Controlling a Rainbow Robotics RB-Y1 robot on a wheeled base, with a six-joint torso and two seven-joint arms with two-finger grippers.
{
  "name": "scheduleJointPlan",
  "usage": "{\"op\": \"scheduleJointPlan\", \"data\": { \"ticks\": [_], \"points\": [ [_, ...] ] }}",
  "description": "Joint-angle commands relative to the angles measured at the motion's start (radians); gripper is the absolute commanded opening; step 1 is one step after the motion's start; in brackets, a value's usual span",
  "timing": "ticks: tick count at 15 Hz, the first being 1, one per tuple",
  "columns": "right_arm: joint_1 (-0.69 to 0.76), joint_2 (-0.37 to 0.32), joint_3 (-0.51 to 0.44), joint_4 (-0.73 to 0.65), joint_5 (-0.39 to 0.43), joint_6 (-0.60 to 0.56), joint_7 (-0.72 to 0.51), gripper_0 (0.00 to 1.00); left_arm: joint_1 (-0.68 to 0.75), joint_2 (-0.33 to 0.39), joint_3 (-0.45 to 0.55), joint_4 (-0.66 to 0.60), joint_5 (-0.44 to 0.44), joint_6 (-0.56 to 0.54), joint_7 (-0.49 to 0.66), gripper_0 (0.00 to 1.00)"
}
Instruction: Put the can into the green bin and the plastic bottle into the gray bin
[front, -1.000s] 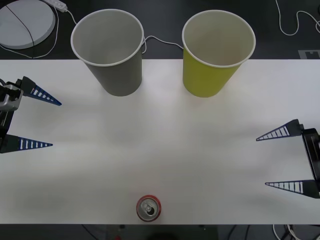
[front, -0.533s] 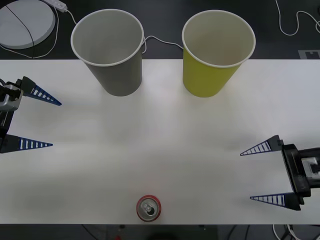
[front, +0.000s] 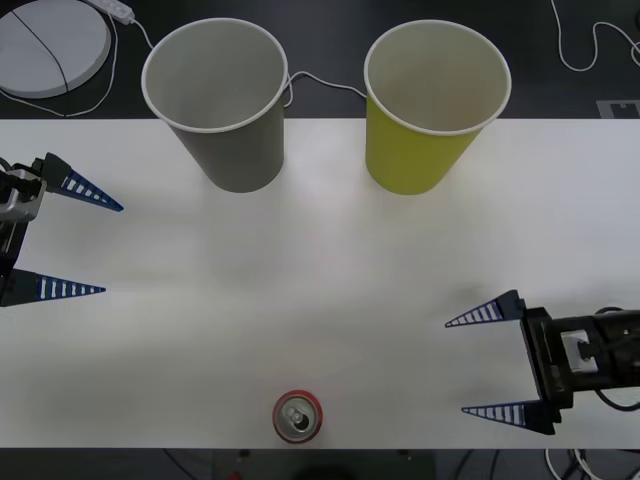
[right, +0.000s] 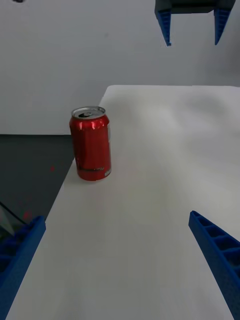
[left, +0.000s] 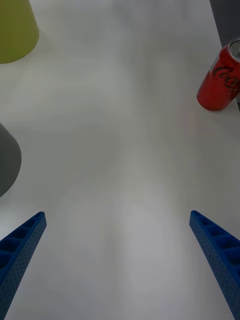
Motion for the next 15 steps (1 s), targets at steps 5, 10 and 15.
{"op": "scheduleJointPlan", "data": {
  "ticks": [5,10,15],
  "points": [
    [-0.032,0.043,0.185,0.0,-0.04,0.136,0.016,1.0,0.0,0.0,0.0,0.0,0.0,0.0,0.0,1.0],
    [-0.053,0.095,0.28,0.0,-0.046,0.221,0.039,1.0,0.0,0.0,0.0,0.0,0.0,0.0,0.0,1.0],
    [-0.066,0.161,0.363,0.0,-0.066,0.32,0.062,1.0,0.0,0.0,0.0,0.0,0.0,0.0,0.0,1.0]
  ]
}}
